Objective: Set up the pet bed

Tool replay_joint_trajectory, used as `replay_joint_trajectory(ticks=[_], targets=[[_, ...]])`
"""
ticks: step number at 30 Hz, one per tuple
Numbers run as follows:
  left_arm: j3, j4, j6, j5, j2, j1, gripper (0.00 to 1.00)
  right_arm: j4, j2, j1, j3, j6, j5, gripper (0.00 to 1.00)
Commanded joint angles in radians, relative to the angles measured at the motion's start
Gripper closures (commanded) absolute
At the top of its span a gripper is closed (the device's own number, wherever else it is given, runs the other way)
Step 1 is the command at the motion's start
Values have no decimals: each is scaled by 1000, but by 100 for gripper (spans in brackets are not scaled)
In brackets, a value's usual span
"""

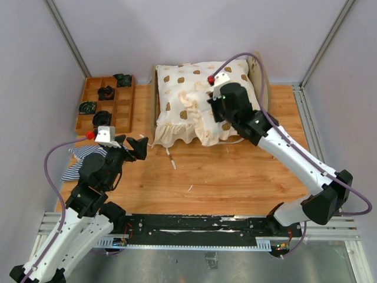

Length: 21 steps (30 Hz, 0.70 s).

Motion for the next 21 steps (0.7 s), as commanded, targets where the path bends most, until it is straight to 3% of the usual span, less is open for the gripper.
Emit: replay_joint_trajectory(ticks=[1,8,21], targets=[[26,-1,52,106,51,4,1,-20,27,-137,136,-47,70,100],[16,-40,56,167,94,4,1,61,203,-280,310,-110,87,100],[7,-31,75,165,59,4,1,-6,555,-455,656,-93,-2,100]])
